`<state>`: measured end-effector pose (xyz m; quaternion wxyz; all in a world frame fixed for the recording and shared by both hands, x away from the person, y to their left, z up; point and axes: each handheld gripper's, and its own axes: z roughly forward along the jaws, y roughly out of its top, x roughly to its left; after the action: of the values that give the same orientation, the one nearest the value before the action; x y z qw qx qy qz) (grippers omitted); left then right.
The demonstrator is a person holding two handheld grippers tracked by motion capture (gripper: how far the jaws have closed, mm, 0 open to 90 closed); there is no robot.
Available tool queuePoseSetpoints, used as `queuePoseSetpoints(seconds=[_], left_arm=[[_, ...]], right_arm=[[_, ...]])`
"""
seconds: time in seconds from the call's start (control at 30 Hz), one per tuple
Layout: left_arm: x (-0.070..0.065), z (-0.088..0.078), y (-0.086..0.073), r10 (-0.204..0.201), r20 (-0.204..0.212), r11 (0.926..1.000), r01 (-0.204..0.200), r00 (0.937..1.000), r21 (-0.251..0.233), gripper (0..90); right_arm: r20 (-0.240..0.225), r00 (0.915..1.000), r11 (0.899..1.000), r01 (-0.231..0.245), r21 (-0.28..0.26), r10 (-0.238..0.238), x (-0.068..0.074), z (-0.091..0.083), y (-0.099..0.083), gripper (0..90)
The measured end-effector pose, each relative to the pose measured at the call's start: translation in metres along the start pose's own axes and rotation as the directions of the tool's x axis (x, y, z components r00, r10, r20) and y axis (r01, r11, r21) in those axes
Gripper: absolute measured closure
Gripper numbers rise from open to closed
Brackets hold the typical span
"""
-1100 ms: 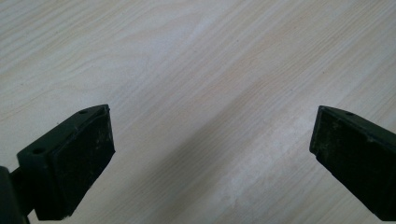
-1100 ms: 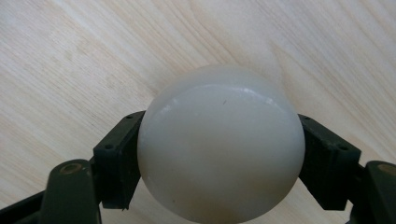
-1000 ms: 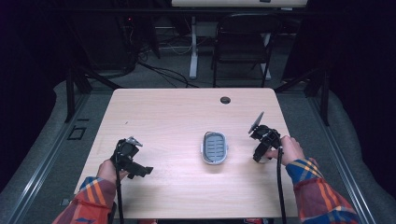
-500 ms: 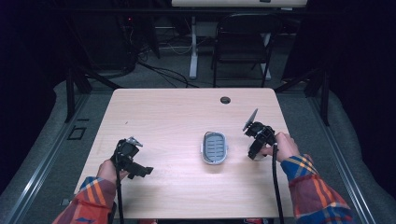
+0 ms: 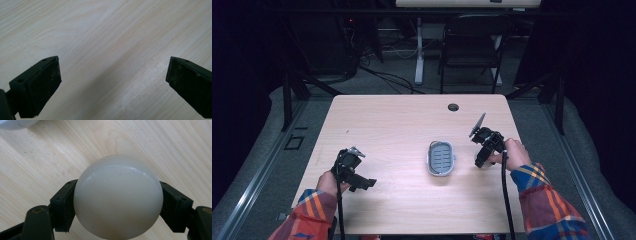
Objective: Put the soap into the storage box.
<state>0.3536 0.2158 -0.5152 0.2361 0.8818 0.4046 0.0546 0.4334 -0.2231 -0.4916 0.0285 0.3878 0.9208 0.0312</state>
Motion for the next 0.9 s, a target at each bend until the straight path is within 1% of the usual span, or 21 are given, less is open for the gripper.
queuePoseSetpoints(seconds=[0.07, 0.1, 0.13, 0.17, 0.23, 0.3, 0.37, 0.47, 0.53, 0.57, 0.6, 0.63, 0.73, 0.8, 0.87, 0.9], left_arm=[[0.000, 0.000, 0.000, 0.000, 0.000, 1.0000, 0.000, 1.0000, 0.000, 0.0], [0.000, 0.000, 0.000, 0.001, 0.000, 1.0000, -0.001, 1.0000, 0.000, 0.0], [0.000, 0.000, 0.000, 0.001, 0.002, 1.0000, -0.001, 1.0000, -0.002, 0.0], [0.000, 0.000, 0.000, 0.001, 0.002, 1.0000, -0.001, 1.0000, -0.002, 0.0], [0.000, 0.001, 0.001, 0.002, 0.003, 1.0000, -0.002, 1.0000, -0.002, 0.0], [0.000, 0.001, 0.001, 0.004, 0.004, 1.0000, -0.004, 1.0000, 0.000, 0.0], [0.000, 0.001, 0.001, 0.005, 0.004, 1.0000, -0.005, 1.0000, 0.002, 0.0], [0.000, 0.001, 0.001, 0.003, 0.001, 1.0000, -0.003, 1.0000, 0.000, 0.0], [-0.001, 0.001, 0.001, 0.004, 0.002, 1.0000, -0.004, 1.0000, 0.001, 0.0], [-0.001, 0.001, 0.001, 0.006, 0.002, 1.0000, -0.006, 1.0000, 0.000, 0.0], [-0.001, 0.001, 0.002, 0.006, 0.002, 1.0000, -0.006, 1.0000, 0.000, 0.0], [-0.001, 0.002, 0.002, 0.006, 0.001, 1.0000, -0.006, 1.0000, 0.003, 0.0], [-0.001, 0.002, 0.001, 0.002, 0.005, 1.0000, -0.002, 1.0000, 0.003, 0.0], [0.000, 0.002, 0.001, 0.005, 0.005, 1.0000, -0.005, 1.0000, 0.004, 0.0], [0.000, 0.002, 0.001, 0.005, 0.005, 1.0000, -0.005, 1.0000, 0.005, 0.0], [0.000, 0.002, 0.001, 0.005, 0.006, 1.0000, -0.005, 1.0000, 0.005, 0.0]], right_arm=[[-0.004, 1.0000, 1.000, 0.003, 0.009, -0.003, 0.000, -0.002, 0.001, 24.7], [0.000, 1.0000, 1.000, 0.008, -0.017, -0.008, 0.001, -0.002, 0.002, 24.7], [-0.002, 1.0000, 1.000, 0.009, -0.005, -0.009, 0.002, -0.004, 0.004, 24.7], [-0.002, 1.0000, 1.000, 0.009, -0.005, -0.009, 0.002, -0.004, 0.004, 24.7], [0.003, 0.9998, 1.000, 0.021, -0.008, -0.021, 0.003, -0.006, 0.007, 24.7], [0.004, 0.9999, 1.000, 0.017, -0.012, -0.017, 0.004, -0.006, 0.007, 24.7], [0.008, 0.9995, 1.000, 0.030, -0.008, -0.030, 0.005, -0.010, 0.009, 24.7], [0.009, 0.9994, 0.999, 0.033, -0.018, -0.033, 0.005, -0.014, 0.012, 24.7], [0.012, 0.9992, 0.999, 0.038, -0.008, -0.037, 0.005, -0.017, 0.013, 24.7], [0.013, 0.9991, 0.999, 0.040, -0.019, -0.040, 0.006, -0.019, 0.015, 24.7], [0.010, 0.9993, 0.999, 0.036, -0.018, -0.036, 0.007, -0.020, 0.016, 24.7], [0.010, 0.9991, 0.999, 0.042, -0.023, -0.042, 0.007, -0.021, 0.017, 24.7], [0.012, 0.9987, 0.999, 0.050, -0.012, -0.050, 0.008, -0.024, 0.021, 24.7], [0.017, 0.9983, 0.998, 0.057, -0.017, -0.056, 0.009, -0.025, 0.023, 24.7], [0.014, 0.9985, 0.998, 0.053, -0.015, -0.053, 0.009, -0.026, 0.024, 24.7], [0.019, 0.9980, 0.998, 0.060, -0.017, -0.060, 0.010, -0.026, 0.025, 24.7]])
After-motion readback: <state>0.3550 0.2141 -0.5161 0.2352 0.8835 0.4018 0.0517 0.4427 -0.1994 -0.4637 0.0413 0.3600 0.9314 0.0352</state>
